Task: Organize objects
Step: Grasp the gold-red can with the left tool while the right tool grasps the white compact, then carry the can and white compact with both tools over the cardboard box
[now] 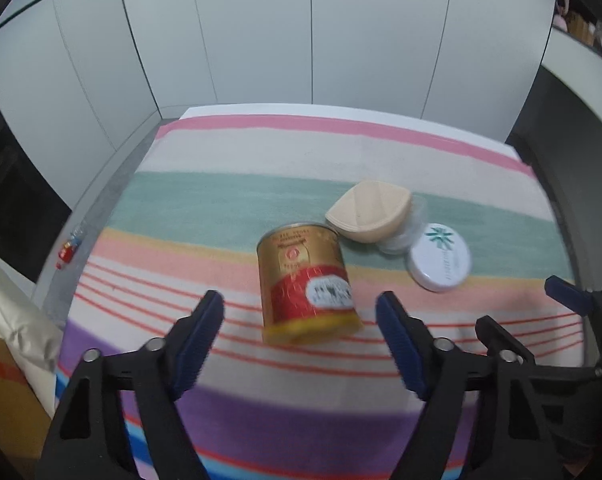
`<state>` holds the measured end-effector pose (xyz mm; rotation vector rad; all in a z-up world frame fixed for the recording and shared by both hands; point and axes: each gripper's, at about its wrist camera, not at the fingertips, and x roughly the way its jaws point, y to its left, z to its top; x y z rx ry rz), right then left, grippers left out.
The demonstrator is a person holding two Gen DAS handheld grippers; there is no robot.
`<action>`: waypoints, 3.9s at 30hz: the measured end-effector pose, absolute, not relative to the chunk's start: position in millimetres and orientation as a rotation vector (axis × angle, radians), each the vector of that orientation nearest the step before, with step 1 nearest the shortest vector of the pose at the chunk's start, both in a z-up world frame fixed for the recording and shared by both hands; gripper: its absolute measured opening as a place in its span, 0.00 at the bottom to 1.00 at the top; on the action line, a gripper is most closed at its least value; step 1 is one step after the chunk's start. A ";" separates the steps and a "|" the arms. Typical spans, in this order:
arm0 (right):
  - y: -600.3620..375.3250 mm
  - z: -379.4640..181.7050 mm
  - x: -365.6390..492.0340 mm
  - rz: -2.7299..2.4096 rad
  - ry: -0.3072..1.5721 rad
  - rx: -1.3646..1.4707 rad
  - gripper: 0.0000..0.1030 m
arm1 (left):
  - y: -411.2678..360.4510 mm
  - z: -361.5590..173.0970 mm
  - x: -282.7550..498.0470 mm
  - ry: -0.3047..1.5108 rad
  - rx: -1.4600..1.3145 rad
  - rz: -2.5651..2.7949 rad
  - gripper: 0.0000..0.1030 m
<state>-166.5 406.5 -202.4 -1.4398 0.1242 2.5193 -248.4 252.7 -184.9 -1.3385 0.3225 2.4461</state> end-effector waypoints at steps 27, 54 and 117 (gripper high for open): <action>380.6 -205.3 -204.2 2.613 0.121 -1.423 0.59 | 237.3 -180.4 -254.7 0.218 -1.389 2.379 0.52; 384.7 -61.8 -51.3 2.515 0.251 -1.422 0.58 | 215.0 -40.8 -115.7 0.221 -1.253 2.350 0.52; 169.1 0.8 -82.1 2.905 -0.016 -1.464 0.59 | -40.3 -2.1 -75.1 -0.133 -1.205 2.750 0.53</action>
